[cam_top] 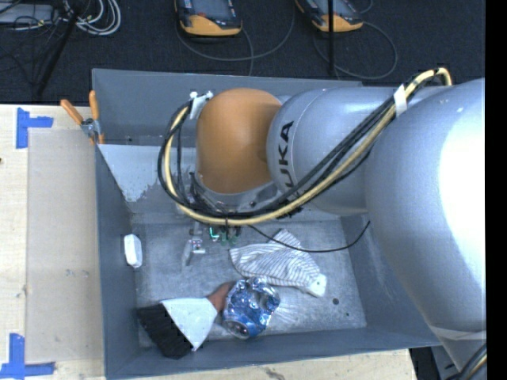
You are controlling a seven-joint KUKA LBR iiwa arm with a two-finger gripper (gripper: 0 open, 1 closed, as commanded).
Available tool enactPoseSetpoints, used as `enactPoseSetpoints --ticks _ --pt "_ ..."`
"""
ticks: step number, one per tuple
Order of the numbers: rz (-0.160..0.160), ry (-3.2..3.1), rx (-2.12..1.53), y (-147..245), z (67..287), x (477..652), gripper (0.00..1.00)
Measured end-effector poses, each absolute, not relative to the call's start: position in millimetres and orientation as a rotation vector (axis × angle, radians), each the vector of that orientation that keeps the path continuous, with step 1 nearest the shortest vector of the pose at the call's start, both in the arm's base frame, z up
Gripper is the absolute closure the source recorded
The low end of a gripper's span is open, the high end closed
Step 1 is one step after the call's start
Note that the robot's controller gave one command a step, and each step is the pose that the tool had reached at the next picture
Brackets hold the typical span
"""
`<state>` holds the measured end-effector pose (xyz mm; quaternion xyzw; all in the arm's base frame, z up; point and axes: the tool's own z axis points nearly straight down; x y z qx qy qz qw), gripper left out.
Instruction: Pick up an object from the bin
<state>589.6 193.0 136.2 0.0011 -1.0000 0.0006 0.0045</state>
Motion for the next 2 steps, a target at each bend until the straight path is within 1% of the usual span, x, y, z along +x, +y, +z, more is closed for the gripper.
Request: enactPoseSetpoints --ticks 1,2 --pt "0.000 -3.140 -0.002 192.2 140.6 591.8 0.00" --pt "-0.003 -3.114 0.436 163.2 107.2 576.1 0.00"
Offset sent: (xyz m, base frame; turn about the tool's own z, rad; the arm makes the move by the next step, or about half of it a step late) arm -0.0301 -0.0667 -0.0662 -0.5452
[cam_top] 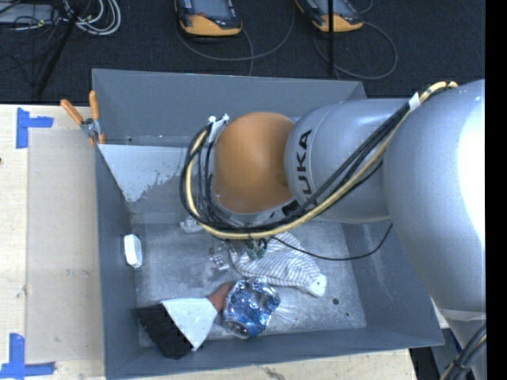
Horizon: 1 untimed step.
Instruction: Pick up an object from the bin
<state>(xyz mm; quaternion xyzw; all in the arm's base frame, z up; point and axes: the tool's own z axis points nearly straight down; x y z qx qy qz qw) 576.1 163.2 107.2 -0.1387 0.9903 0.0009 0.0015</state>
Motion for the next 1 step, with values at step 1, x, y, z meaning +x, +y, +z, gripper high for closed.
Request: enactPoseSetpoints --ticks 1 --pt "0.002 3.063 -0.711 139.7 106.6 561.9 0.00"
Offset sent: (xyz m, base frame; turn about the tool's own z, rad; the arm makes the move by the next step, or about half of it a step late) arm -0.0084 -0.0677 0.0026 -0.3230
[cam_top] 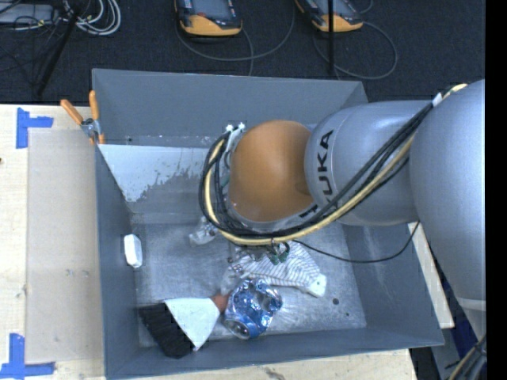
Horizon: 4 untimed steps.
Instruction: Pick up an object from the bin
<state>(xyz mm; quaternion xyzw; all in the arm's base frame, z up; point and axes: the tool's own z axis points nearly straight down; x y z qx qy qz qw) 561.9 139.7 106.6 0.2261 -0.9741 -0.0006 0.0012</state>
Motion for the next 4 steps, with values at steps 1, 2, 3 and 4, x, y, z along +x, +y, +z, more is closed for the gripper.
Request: enactPoseSetpoints --ticks 1,2,3,4 --pt "-0.003 -3.045 0.779 123.2 112.1 564.5 0.00" --pt "0.011 -2.952 1.060 126.9 74.3 543.1 0.00" --pt "0.011 -2.942 1.051 128.3 75.5 540.7 1.00" --pt "0.010 -2.942 1.050 128.2 75.5 540.8 1.00"
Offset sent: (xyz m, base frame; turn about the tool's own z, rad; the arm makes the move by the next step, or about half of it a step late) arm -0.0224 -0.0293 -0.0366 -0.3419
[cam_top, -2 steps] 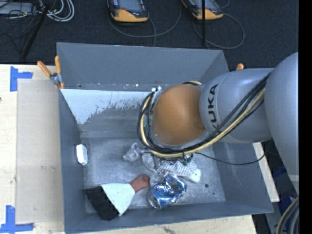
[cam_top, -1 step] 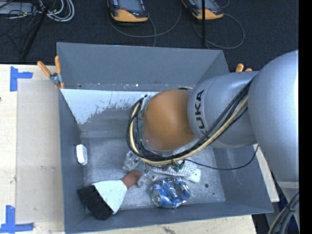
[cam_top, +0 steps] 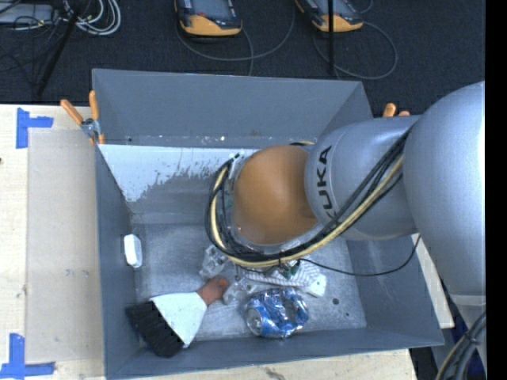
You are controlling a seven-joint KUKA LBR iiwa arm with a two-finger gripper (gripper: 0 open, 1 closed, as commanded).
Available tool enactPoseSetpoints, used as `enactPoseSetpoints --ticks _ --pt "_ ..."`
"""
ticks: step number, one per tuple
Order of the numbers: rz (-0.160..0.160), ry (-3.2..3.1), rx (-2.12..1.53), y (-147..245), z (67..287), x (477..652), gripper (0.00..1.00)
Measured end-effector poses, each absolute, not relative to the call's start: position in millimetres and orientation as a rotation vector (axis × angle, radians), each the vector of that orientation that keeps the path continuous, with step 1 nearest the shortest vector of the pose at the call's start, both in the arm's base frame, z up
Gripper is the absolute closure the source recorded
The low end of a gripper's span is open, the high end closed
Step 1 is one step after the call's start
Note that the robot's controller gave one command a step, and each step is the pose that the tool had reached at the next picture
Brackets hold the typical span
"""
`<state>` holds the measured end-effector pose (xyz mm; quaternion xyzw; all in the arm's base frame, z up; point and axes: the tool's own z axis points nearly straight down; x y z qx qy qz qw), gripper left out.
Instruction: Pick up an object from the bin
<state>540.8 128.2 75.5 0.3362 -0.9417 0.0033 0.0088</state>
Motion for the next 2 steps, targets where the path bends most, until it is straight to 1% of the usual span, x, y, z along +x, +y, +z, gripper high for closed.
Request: enactPoseSetpoints --ticks 1,2 --pt "0.008 -2.942 1.049 127.9 79.4 539.3 1.00" --pt "0.000 -2.950 1.051 129.7 97.6 538.0 1.00"
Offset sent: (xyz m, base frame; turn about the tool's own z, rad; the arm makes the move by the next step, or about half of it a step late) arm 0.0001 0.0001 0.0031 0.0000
